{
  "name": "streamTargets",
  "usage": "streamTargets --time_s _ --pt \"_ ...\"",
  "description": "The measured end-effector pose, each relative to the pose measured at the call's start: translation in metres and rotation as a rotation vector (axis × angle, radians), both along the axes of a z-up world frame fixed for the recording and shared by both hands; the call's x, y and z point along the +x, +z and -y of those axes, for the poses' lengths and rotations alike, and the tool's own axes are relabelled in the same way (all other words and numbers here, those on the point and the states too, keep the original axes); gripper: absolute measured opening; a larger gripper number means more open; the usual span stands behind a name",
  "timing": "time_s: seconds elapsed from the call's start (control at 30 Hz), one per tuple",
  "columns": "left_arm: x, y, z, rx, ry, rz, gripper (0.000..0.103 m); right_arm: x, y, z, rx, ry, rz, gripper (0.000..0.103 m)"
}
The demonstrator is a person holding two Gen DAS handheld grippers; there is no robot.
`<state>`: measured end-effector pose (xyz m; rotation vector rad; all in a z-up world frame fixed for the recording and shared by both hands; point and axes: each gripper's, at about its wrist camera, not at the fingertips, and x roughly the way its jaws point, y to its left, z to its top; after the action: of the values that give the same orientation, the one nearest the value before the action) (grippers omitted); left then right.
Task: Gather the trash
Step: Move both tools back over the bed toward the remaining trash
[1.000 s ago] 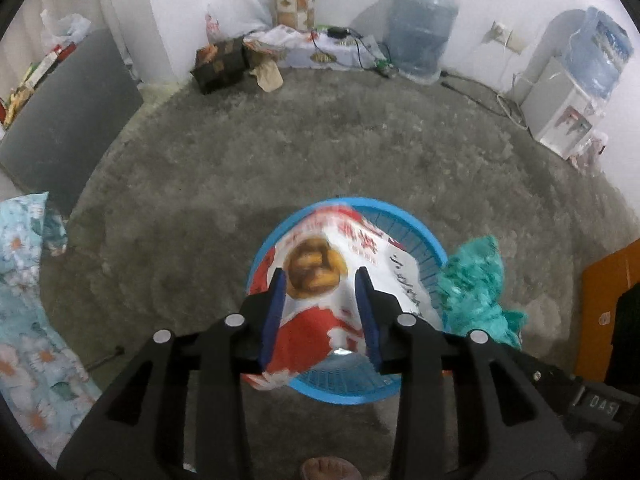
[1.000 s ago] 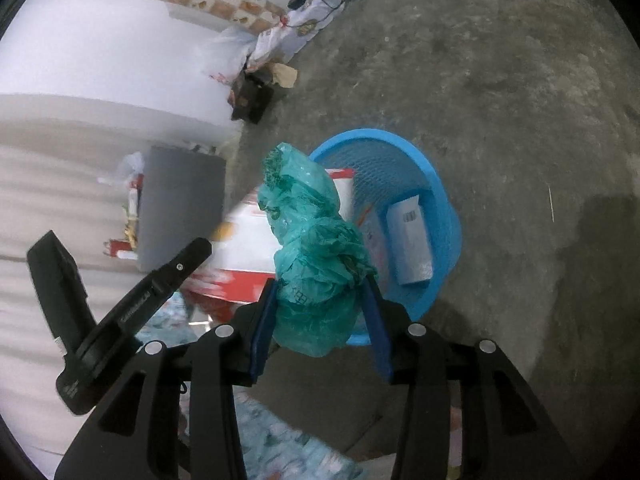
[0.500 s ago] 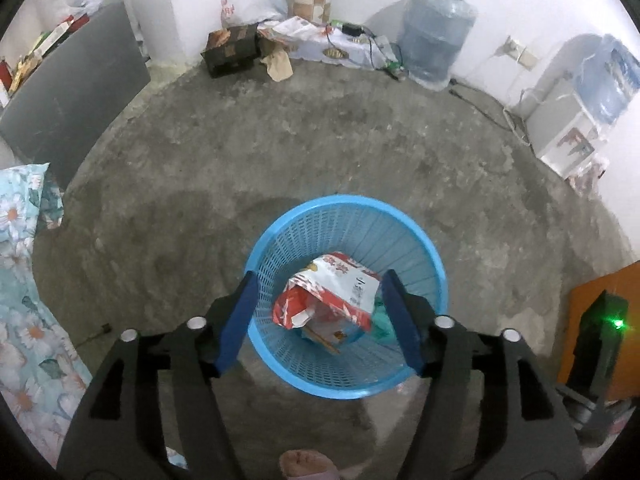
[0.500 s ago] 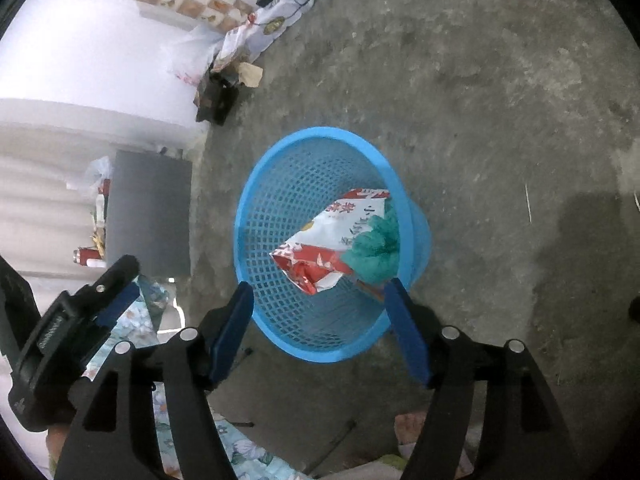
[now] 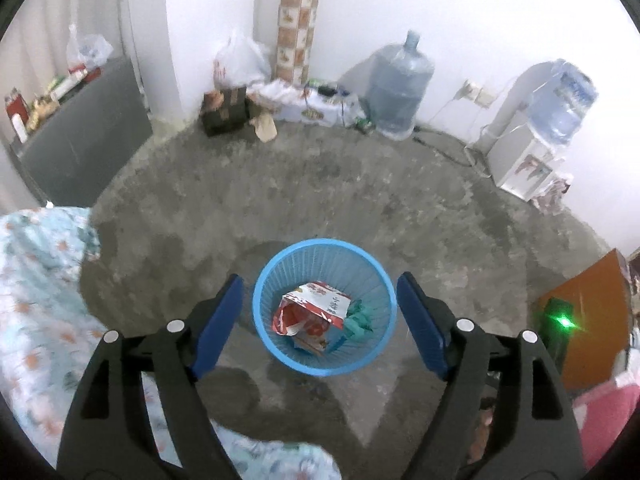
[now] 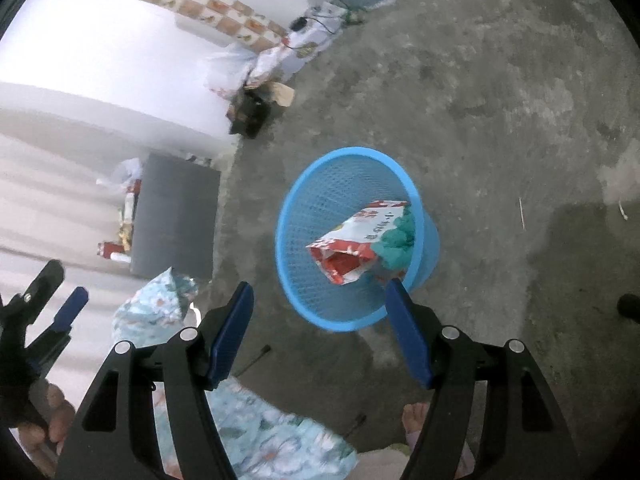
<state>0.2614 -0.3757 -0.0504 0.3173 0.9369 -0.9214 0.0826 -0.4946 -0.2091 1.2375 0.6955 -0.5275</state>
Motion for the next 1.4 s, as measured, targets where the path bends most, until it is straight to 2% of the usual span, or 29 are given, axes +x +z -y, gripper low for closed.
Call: streamTargets --time_s 0.07,0.23,0.33,0.53,0.7,0.9,1.1,1.23,1.4 --pt "-0.010 0.022 -0.024 -0.024 -0.003 0.013 0.078 0.000 0.019 -0.011 -0.028 0.014 0.005 0.075" --pt "-0.045 0.072 -0.105 -0.106 0.024 0.044 0.084 0.003 0.078 -0.052 -0.144 0.102 0.040 0.080" --pt "-0.062 0.088 -0.156 -0.136 0.074 0.054 0.086 0.012 0.116 -0.089 -0.235 0.205 0.059 0.081" --pt "-0.086 0.100 -0.263 -0.176 0.245 0.077 0.088 0.032 0.160 -0.152 -0.299 0.412 0.106 0.081" --pt "-0.101 0.103 -0.350 -0.207 0.395 0.118 0.088 0.044 0.175 -0.200 -0.313 0.552 0.117 0.081" --pt "-0.113 0.101 -0.426 -0.214 0.543 0.183 0.088 0.049 0.184 -0.238 -0.316 0.658 0.109 0.081" --pt "-0.117 0.093 -0.481 -0.215 0.701 0.207 0.088 0.056 0.184 -0.259 -0.276 0.715 0.113 0.081" --pt "-0.117 0.079 -0.514 -0.228 0.773 0.180 0.088 0.064 0.184 -0.275 -0.245 0.762 0.117 0.081" --pt "-0.116 0.062 -0.533 -0.231 0.816 0.145 0.088 0.073 0.180 -0.292 -0.222 0.798 0.112 0.081"
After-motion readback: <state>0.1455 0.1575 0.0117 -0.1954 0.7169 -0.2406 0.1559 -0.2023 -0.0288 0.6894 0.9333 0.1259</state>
